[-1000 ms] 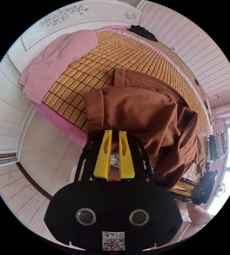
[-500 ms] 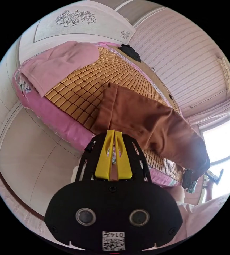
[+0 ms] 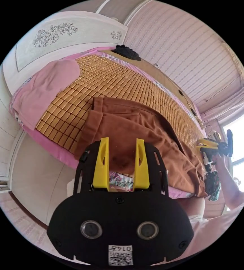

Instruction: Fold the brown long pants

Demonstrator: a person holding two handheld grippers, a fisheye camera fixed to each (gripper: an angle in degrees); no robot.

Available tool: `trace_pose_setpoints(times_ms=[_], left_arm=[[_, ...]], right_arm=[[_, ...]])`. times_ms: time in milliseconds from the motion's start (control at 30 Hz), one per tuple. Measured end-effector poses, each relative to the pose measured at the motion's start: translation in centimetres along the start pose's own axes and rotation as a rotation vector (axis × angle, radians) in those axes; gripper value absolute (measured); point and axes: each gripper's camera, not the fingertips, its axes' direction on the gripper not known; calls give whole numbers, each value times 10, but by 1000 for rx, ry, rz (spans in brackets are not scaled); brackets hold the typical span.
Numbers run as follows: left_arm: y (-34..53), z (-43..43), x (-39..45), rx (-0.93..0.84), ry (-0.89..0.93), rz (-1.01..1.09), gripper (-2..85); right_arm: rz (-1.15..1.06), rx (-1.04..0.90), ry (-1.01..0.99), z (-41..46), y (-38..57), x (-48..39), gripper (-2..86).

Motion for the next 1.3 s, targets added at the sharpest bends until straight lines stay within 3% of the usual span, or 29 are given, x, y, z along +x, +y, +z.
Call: trace_pose_setpoints(times_ms=[100,133,200,267,367,467,533,667,800,900,1000,1167,1300], left_arm=[[-15,60,20,-168,-134,-1,162],[-11,71,28,-169,-231,61,147],[-1,70,35,-127,-248,117,92],[11,62,26,-69,-180,89,39],[29,53,-17,-21,60,-114,5],[34,36,-35,60,193,-147,-5],[32,-5,-30,218,300,-43,-7],[69,-61,-49,371,348,-3,-7],[130,-14,-123,161,317,-374,15],[158,-8,-148,166,346,-502,47],[159,-19,-150,225,321,-518,74],[125,6,-139,148,338,-497,118],[108,22,-125,41,287,-490,77]], right_arm=[[-92,1,-22,21,-100,-30,143],[-121,-28,3,32,-133,-42,141],[-138,-75,40,50,-173,-53,138],[-133,-107,61,68,-202,-58,132],[-73,-274,22,110,-225,-53,55],[-21,-216,-58,91,-229,-38,10],[7,-81,-95,43,-220,-17,9],[34,108,-145,-41,-182,21,20],[85,81,-114,-40,-167,41,80],[118,13,-157,-17,-173,43,119],[39,15,-110,-7,-192,18,122],[-77,-64,-23,28,-241,-24,135],[-41,-209,246,90,-260,-26,129]])
